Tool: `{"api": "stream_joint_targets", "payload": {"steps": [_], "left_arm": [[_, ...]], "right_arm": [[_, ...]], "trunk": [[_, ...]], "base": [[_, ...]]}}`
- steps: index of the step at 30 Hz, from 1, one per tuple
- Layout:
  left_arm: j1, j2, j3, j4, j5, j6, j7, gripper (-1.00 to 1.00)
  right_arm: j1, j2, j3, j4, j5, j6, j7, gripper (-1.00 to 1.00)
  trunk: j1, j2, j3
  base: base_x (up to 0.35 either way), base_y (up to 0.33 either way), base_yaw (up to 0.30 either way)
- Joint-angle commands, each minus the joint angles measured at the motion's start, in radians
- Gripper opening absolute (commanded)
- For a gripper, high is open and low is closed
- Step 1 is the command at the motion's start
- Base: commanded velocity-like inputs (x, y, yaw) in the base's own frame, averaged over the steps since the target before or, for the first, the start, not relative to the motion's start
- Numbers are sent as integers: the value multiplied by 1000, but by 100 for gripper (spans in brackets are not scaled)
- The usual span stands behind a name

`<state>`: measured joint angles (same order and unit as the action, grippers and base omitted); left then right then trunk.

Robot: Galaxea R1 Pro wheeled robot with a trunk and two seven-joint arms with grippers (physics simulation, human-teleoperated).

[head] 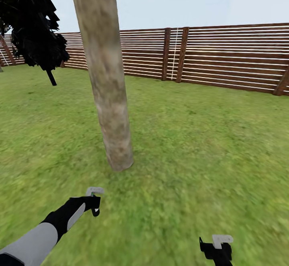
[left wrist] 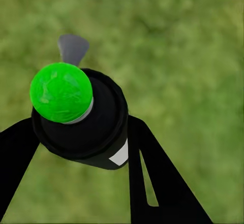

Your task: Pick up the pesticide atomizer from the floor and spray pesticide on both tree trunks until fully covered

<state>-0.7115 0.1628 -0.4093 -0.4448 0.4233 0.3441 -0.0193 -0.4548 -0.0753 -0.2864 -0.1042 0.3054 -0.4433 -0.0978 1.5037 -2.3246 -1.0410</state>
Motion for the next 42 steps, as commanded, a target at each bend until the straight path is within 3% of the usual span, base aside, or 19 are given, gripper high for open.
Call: {"api": "stream_joint_targets", "payload": {"steps": [1,8,10,11,14,16,18,19,21,24,26,29,31,32,36,37,40,41,42], "left_arm": [[0,2,-4,-2,4,4,0,-100],[1,-8,-7,-3,1,3,0,-100],[2,-19,-8,-4,2,2,-1,-100],[2,-38,-8,-5,1,2,-1,-100],[1,-47,-7,-4,5,3,-1,-100],[-3,-34,-4,-3,9,4,-1,-100],[-9,20,0,-3,13,6,-1,-100],[-10,44,18,-3,18,7,-2,-100],[-9,53,60,-4,20,8,-4,-100],[-10,-12,67,-32,15,11,-4,-100],[-11,-25,72,-69,13,23,-5,-100],[-13,49,83,-111,20,61,-5,-100],[-3,96,80,-196,17,77,-5,-100],[0,95,74,-216,15,81,-4,-100],[-3,41,52,-240,12,86,-4,-100],[-6,40,54,-246,12,87,-4,-100],[-15,70,71,-262,17,90,-4,-100],[-27,107,113,-265,23,107,-6,-100],[-29,109,134,-274,18,139,-8,-100]], "right_arm": [[-1,0,-5,1,11,-3,-5,100],[-1,0,-5,1,11,-3,-5,100],[-1,0,-5,1,11,-3,-5,100],[-1,0,-5,1,11,-3,-5,100],[-1,0,-5,1,11,-3,-5,100],[-1,0,-5,1,11,-3,-5,100],[-1,0,-5,1,11,-3,-5,100],[-1,0,-5,1,11,-3,-5,100],[-1,0,-5,1,11,-3,-5,100],[-1,0,-5,1,11,-3,-5,100],[-1,0,-5,1,11,-3,-5,100],[-1,0,-5,1,11,-3,-5,100],[-1,0,-5,1,11,-3,-5,100],[-1,0,-5,1,11,-3,-5,100],[-1,0,-5,1,11,-3,-5,100],[-1,0,-5,1,11,-3,-5,100],[-1,0,-5,1,11,-3,-5,100],[-1,0,-5,1,11,-3,-5,100],[-1,0,-5,1,11,-3,-5,100]], "trunk": [[0,0,-1],[0,0,-1],[0,0,-1],[0,0,-1],[0,0,-1],[0,0,-1],[0,0,-1],[0,0,-1],[0,0,-1],[0,0,-1],[0,0,-1],[0,0,-1],[0,0,-1],[0,0,-1],[0,0,-1],[0,0,-1],[0,0,-1],[0,0,-1],[0,0,-1]], "base": [[332,0,0],[299,-83,0],[95,-220,0],[-91,-222,0],[-57,-88,-22],[-10,-15,-188],[-3,-4,-246],[-1,-1,-236],[0,0,-92],[0,0,-16],[0,0,-3],[0,0,0],[-35,0,0],[-197,0,0],[-168,0,0],[-25,0,0],[-8,0,0],[0,0,0],[0,0,0]]}}
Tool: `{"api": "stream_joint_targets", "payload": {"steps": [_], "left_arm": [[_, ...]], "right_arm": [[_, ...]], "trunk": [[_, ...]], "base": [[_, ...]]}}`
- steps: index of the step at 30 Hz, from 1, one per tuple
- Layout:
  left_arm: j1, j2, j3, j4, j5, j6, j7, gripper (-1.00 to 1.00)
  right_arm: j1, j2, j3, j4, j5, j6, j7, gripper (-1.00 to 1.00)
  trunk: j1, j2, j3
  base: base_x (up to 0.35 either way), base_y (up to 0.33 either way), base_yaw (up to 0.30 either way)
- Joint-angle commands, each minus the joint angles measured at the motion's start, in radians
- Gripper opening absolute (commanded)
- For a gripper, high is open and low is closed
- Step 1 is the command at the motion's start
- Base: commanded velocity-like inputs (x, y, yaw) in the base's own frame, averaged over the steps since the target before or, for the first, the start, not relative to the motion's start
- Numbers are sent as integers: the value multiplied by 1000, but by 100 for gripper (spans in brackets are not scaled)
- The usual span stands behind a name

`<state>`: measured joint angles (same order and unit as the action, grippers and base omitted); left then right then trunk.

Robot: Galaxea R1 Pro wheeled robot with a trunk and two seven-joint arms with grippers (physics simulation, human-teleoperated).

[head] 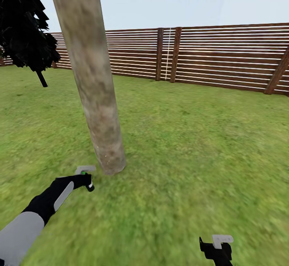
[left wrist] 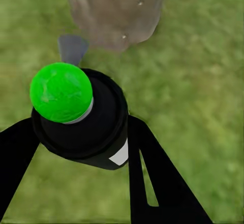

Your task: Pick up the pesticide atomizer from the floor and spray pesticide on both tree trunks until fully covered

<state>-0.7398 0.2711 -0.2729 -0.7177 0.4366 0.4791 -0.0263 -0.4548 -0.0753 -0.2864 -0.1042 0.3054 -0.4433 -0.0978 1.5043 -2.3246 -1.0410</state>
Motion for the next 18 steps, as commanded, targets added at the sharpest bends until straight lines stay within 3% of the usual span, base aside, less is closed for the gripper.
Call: {"api": "stream_joint_targets", "payload": {"steps": [1,3,4,6,8,9,11,13,14,16,18], "left_arm": [[2,-5,1,-23,3,14,-1,-100],[6,-36,-16,-83,-1,28,-2,-100],[6,-59,-58,-159,-18,79,0,-100],[7,-59,-71,-227,-24,144,-1,-100],[6,-43,-52,-251,-24,168,-2,-100],[6,3,6,-258,-16,178,-8,-100],[6,46,51,-261,-18,198,-17,-100],[9,53,52,-267,-22,210,-20,-100],[7,42,-36,-323,-22,231,-20,-100],[0,41,-49,-359,-15,277,-20,-100],[-5,46,-40,-372,-14,333,-20,-100]], "right_arm": [[-1,0,-5,1,11,-3,-5,100],[-1,0,-5,1,11,-3,-5,100],[-1,0,-5,2,11,-3,-5,100],[-1,0,-5,1,11,-3,-5,100],[-1,0,-5,1,11,-3,-5,100],[-1,0,-5,1,11,-3,-5,100],[-1,0,-5,2,11,-3,-5,100],[-1,0,-5,2,11,-3,-5,100],[-1,0,-5,2,12,-3,-5,100],[-1,0,-5,2,13,-3,-4,100],[-1,0,-5,2,13,-3,-4,100]], "trunk": [[0,0,-1],[0,0,-1],[0,0,-1],[0,0,-1],[0,0,-1],[0,0,-1],[0,0,-1],[0,0,-1],[0,0,-1],[0,0,-1],[0,0,-1]], "base": [[0,0,0],[0,0,0],[0,0,0],[0,0,0],[0,0,0],[0,0,0],[0,0,0],[0,0,0],[-208,0,0],[-75,0,0],[-18,0,0]]}}
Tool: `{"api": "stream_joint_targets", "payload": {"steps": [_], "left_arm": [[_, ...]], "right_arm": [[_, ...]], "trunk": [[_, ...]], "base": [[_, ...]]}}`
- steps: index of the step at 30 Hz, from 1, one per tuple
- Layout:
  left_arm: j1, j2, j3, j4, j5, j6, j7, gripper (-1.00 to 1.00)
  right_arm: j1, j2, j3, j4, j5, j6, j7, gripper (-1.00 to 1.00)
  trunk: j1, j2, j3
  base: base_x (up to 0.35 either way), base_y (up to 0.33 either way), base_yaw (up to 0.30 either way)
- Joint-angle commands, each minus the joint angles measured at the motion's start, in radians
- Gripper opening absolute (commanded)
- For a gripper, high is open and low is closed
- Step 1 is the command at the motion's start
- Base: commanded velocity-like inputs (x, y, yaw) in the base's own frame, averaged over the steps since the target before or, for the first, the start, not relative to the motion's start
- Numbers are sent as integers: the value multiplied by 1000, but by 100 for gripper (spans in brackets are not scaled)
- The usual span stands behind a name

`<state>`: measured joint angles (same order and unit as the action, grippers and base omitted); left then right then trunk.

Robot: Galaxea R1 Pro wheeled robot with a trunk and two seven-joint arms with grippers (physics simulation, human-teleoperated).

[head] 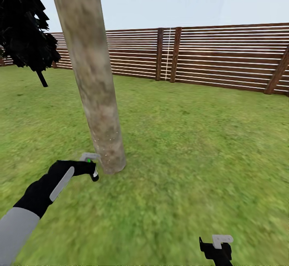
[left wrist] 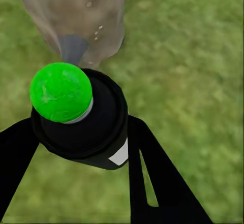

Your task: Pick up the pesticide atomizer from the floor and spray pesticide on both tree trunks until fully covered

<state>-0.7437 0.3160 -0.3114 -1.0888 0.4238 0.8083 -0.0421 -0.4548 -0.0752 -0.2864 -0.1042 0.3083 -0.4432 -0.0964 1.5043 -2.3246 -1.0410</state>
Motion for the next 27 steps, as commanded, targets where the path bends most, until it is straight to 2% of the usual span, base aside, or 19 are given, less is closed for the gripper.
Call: {"api": "stream_joint_targets", "payload": {"steps": [1,2,3,5,6,7,9,12,15,19,27], "left_arm": [[-11,8,51,3,2,20,-12,-100],[-13,11,90,5,0,30,-15,-100],[-13,10,104,0,0,47,-16,-100],[-16,3,114,-21,0,92,-18,-100],[-22,-2,117,-89,4,129,-19,-100],[-24,-3,118,-114,2,157,-18,-100],[-23,7,124,-133,4,182,-18,-100],[-15,35,165,-135,-1,186,-19,-100],[-9,33,165,-144,-1,188,-16,-100],[-8,31,153,-146,-3,187,-11,-100],[-7,31,155,-141,-7,186,-4,-100]], "right_arm": [[-1,0,-5,2,11,-3,-5,100],[-1,0,-5,1,11,-3,-5,100],[-1,0,-5,1,11,-3,-5,100],[-1,0,-5,2,11,-3,-5,100],[-1,0,-5,2,11,-3,-5,100],[-1,0,-5,2,11,-3,-5,100],[-1,0,-5,1,11,-3,-5,100],[-1,0,-5,2,12,-3,-5,100],[-1,0,-5,2,12,-3,-5,100],[-1,0,-5,1,12,-3,-5,100],[-1,0,-5,1,12,-3,-5,100]], "trunk": [[0,0,-1],[0,0,-1],[0,0,-1],[0,0,-1],[0,0,-1],[0,0,-1],[0,0,-1],[0,0,-1],[0,0,-1],[0,0,-1],[0,0,-1]], "base": [[-3,0,0],[-1,0,0],[0,0,0],[0,0,0],[0,0,0],[0,0,0],[0,0,0],[0,0,0],[0,-8,0],[0,-231,7],[29,-272,253]]}}
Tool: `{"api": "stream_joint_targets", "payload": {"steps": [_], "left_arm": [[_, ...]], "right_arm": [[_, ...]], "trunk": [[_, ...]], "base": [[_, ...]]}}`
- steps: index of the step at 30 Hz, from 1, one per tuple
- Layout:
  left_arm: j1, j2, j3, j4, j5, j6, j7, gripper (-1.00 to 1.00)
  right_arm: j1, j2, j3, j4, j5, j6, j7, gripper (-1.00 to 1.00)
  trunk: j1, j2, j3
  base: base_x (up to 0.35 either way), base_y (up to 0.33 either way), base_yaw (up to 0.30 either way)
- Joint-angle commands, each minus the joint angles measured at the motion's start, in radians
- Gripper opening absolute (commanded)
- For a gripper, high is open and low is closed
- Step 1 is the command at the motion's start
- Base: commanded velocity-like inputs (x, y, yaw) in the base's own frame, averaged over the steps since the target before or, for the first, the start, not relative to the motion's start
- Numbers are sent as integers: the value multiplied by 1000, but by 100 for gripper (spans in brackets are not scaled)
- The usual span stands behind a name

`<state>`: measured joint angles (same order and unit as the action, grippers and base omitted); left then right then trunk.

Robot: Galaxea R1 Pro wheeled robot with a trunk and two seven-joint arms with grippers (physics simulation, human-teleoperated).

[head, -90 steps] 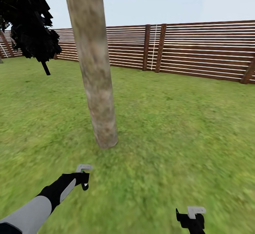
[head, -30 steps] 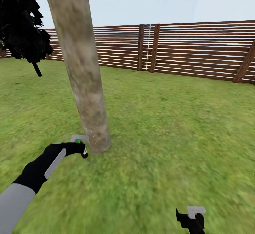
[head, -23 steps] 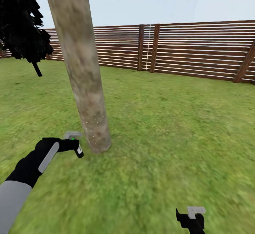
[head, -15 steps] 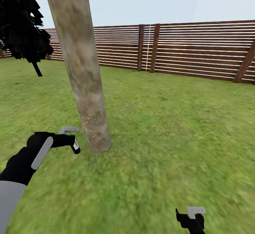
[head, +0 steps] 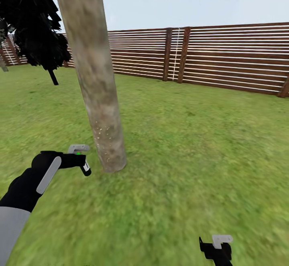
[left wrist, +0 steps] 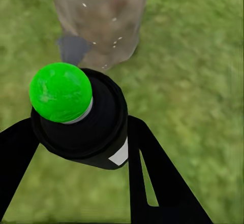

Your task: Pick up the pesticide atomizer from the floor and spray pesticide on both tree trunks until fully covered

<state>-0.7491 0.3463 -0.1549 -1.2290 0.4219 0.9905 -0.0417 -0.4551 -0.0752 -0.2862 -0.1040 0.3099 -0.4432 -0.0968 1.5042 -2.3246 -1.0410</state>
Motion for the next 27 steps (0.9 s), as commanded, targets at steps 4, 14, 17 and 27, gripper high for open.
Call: {"api": "stream_joint_targets", "payload": {"steps": [4,14,17,27], "left_arm": [[-1,0,-2,9,-14,2,-2,-100],[-1,-1,2,110,-89,-2,6,-100],[-1,-1,3,112,-89,-3,8,-100],[-1,-2,3,112,-89,-3,9,-100]], "right_arm": [[-1,0,-5,1,10,-3,-4,100],[-1,0,-5,1,12,-3,-8,100],[-1,0,-5,1,12,-3,-8,100],[-1,0,-5,1,12,-3,-8,100]], "trunk": [[0,0,-1],[0,0,-1],[0,0,-1],[0,0,-1]], "base": [[93,-273,274],[107,-273,59],[12,-274,249],[81,-263,178]]}}
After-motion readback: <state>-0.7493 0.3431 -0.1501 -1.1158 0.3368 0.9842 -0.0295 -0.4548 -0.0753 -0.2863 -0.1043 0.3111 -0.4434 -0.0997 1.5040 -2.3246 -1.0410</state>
